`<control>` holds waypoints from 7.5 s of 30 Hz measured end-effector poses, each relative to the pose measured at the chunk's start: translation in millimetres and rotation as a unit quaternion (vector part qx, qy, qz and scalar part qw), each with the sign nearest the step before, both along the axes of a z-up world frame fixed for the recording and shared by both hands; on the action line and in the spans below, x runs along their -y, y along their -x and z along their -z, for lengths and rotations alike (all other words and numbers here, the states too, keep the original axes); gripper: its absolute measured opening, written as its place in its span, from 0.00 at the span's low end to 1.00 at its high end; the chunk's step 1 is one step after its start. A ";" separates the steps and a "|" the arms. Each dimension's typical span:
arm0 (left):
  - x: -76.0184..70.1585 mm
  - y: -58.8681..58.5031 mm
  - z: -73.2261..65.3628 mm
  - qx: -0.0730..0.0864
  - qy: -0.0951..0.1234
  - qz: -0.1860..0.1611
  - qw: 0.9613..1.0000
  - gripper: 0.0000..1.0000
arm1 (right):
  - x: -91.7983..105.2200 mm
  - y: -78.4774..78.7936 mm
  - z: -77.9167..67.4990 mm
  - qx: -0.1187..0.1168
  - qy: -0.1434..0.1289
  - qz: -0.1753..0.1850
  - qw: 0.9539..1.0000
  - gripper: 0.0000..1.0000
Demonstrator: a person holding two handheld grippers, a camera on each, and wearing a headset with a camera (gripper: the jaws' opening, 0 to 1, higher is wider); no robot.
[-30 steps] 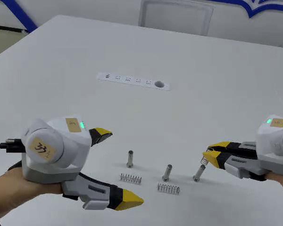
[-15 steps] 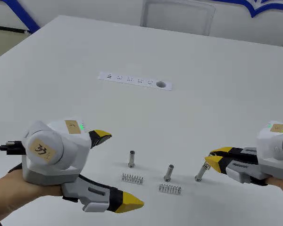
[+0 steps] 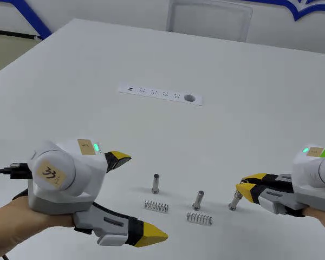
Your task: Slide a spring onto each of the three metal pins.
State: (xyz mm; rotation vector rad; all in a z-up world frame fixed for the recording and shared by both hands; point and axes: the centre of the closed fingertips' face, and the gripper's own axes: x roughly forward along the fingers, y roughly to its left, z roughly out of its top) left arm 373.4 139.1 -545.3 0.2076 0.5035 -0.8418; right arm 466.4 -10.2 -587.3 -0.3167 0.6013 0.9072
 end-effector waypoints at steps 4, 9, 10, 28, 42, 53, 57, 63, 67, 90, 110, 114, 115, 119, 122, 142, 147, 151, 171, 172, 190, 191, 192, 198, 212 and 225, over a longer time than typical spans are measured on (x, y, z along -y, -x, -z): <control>-2.8 1.4 2.5 -0.003 -0.006 -0.001 1.000 0.99 | -2.2 1.8 10.7 0.000 0.012 -0.002 1.000 0.11; -3.9 4.2 3.5 -0.007 -0.004 -0.002 1.000 0.99 | -4.8 3.9 22.5 -0.003 0.027 -0.010 1.000 0.11; -4.1 4.5 3.4 -0.007 -0.004 -0.002 1.000 0.99 | -4.8 4.9 26.1 -0.002 0.037 -0.014 0.999 0.11; -2.0 3.7 -1.5 -0.002 0.000 0.000 1.000 0.98 | 2.0 7.8 38.5 -0.001 0.071 -0.025 0.997 0.12; -3.6 4.4 -3.8 0.003 0.001 -0.002 1.000 0.98 | 0.0 6.6 15.3 0.012 0.048 -0.017 0.999 0.16; -1.6 7.7 -3.4 0.003 0.003 0.002 1.000 0.98 | -25.9 18.2 -12.2 0.042 0.016 -0.054 0.998 0.17; -3.2 7.7 -1.8 0.001 0.003 0.000 1.000 0.98 | -37.4 36.4 -4.1 0.039 0.038 -0.109 0.993 0.17; -4.5 7.1 1.0 -0.003 0.003 -0.001 1.000 0.98 | -48.0 54.7 22.4 0.032 0.079 -0.156 0.984 0.18; -5.2 7.9 2.7 -0.006 0.003 -0.002 1.000 0.98 | -51.6 57.7 34.7 0.015 0.084 -0.161 0.983 0.18; -10.6 8.9 5.2 -0.014 0.010 -0.012 1.000 0.96 | -53.4 59.6 77.4 -0.050 0.115 -0.165 0.978 0.18; -10.6 11.3 5.2 -0.002 0.003 -0.010 1.000 0.92 | -61.2 71.9 50.2 -0.051 0.096 -0.196 0.974 0.10; -6.3 9.2 3.9 -0.002 0.007 -0.008 1.000 0.93 | -60.3 73.4 35.3 -0.033 0.099 -0.210 0.972 0.10; -3.4 8.5 3.6 -0.001 0.003 -0.003 1.000 0.92 | -60.7 73.8 30.1 -0.032 0.094 -0.209 0.973 0.10; 11.7 8.9 -1.6 0.011 0.003 0.020 1.000 0.90 | -64.9 76.4 13.1 -0.020 0.083 -0.211 0.974 0.10; 23.5 10.7 -5.7 0.014 0.003 0.042 0.999 0.88 | -68.4 82.5 -1.9 0.000 0.085 -0.229 0.970 0.10; 60.0 19.3 -17.2 0.031 0.010 0.114 0.993 0.42 | -75.2 119.5 -46.9 0.050 0.101 -0.290 0.950 0.10; 65.0 22.7 -17.1 0.032 0.013 0.124 0.992 0.32 | -79.8 123.8 -52.0 0.057 0.102 -0.301 0.946 0.10; 68.8 27.9 -15.2 0.025 0.011 0.138 0.990 0.24 | -81.6 124.4 -52.8 0.062 0.107 -0.309 0.943 0.10; 72.1 40.1 -7.6 0.052 -0.055 0.192 0.978 0.10 | -82.0 136.3 -49.9 0.078 0.132 -0.351 0.924 0.11; 71.8 39.7 -7.6 0.053 -0.056 0.192 0.978 0.10 | -82.2 136.2 -49.9 0.078 0.131 -0.350 0.924 0.11; 68.4 41.6 -18.9 0.040 -0.038 0.186 0.981 0.10 | -78.9 133.1 -54.1 0.057 0.090 -0.335 0.936 0.12; 68.4 41.5 -19.0 0.041 -0.039 0.187 0.981 0.10 | -78.9 133.5 -54.9 0.059 0.089 -0.338 0.935 0.12; 68.5 41.4 -19.2 0.040 -0.038 0.187 0.981 0.10 | -79.0 133.4 -55.8 0.061 0.090 -0.338 0.935 0.12; 69.8 42.3 -20.5 0.038 -0.034 0.189 0.981 0.10 | -79.3 134.9 -68.2 0.052 0.072 -0.340 0.936 0.11; 68.0 38.2 -24.5 0.047 -0.035 0.183 0.981 0.10 | -88.0 136.2 -87.8 0.036 0.011 -0.326 0.945 0.11; 67.7 41.9 -17.6 0.032 -0.023 0.177 0.984 0.10 | -103.3 143.1 -96.5 0.029 -0.026 -0.323 0.946 0.11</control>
